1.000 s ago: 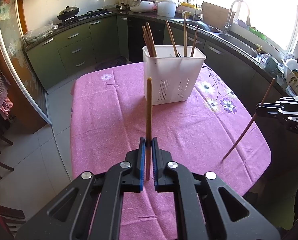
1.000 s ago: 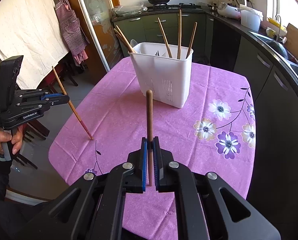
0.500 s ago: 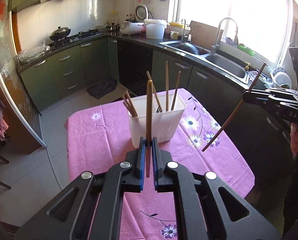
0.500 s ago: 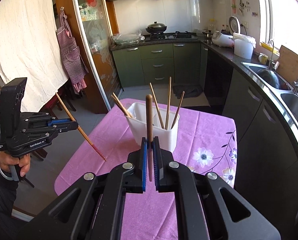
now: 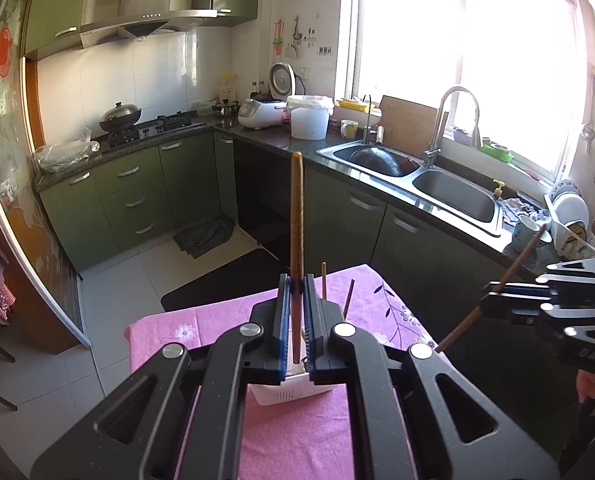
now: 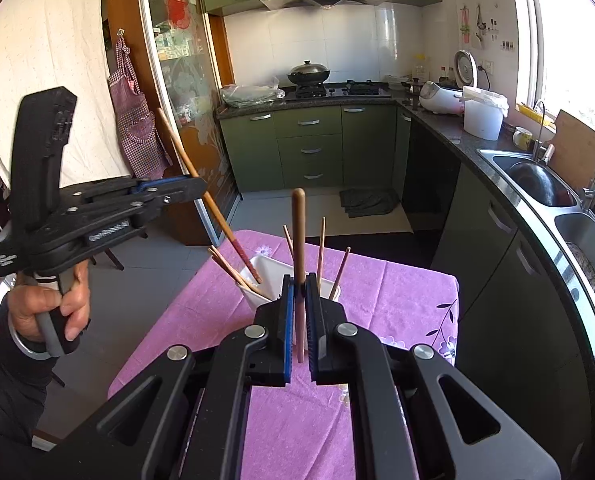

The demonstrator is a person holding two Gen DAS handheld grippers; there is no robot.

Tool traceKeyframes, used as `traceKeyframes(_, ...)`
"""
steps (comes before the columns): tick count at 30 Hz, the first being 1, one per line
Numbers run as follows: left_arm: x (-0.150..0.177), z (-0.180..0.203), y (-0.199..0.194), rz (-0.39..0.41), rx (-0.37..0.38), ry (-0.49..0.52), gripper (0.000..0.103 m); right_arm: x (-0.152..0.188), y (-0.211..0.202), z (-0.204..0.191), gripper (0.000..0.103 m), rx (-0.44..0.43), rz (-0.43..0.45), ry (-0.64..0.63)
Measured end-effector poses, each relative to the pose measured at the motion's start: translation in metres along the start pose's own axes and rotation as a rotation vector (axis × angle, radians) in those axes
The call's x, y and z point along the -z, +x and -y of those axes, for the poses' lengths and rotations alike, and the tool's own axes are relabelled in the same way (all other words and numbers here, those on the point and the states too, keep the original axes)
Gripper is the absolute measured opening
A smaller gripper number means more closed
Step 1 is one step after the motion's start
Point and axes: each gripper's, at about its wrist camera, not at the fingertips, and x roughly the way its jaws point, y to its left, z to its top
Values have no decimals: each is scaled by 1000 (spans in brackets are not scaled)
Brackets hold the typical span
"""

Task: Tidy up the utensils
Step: 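Lower the left tool's chopstick into the holder and open it while the right tool lowers its chopstick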

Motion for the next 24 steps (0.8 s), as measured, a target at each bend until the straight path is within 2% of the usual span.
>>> traceKeyframes(7, 25, -7, 55, -90, -61, -1, 7, 2, 0, 2, 7, 9, -4, -6)
traceKeyframes(16, 45, -6, 67, -115, -79, 32, 7, 4, 7, -6, 7, 12, -19, -2)
traceKeyframes(18, 46, -6, 61, -100, -74, 34, 10, 2, 9, -7, 7, 12, -20, -2)
traceKeyframes(20, 45, -6, 53, -80, -78, 37, 24, 2, 9, -7, 7, 13, -20, -2)
traceKeyframes(22, 46, -5, 43, -62, -75, 38, 33, 0, 10, -9, 7, 16, -19, -2)
traceKeyframes(24, 49, -7, 32, -47, -69, 35, 33, -2, 10, -9, 7, 15, -15, -1)
